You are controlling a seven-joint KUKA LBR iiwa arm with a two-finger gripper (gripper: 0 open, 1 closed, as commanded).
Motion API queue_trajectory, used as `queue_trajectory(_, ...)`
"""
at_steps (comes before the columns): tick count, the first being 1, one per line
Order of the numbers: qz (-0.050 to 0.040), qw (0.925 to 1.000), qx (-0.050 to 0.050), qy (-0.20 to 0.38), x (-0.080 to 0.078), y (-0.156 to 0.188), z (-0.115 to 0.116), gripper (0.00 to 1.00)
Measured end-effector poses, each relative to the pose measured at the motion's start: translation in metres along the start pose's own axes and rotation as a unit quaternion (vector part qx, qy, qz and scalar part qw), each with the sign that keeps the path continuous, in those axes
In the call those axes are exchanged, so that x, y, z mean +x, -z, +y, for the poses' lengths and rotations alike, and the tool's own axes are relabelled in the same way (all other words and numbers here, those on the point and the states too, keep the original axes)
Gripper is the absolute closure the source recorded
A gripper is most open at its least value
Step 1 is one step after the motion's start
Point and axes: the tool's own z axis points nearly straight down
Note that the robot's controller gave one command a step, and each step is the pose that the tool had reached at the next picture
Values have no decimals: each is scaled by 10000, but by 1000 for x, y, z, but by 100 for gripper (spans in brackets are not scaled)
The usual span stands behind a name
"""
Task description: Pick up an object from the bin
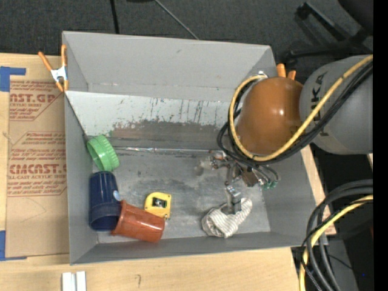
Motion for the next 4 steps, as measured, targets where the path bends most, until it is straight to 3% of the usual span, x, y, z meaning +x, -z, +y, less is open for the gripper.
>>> queue_trajectory(1, 40, 9976, -3, -685, 16, -28, -29, 0)
queue_trajectory(2, 54, 9998, -7, 169, 27, -33, -38, 0)
queue_trajectory(3, 47, 9987, -12, 500, 49, -71, -41, 100)
queue_trajectory(4, 47, 9987, -12, 500, 49, -71, -41, 100)
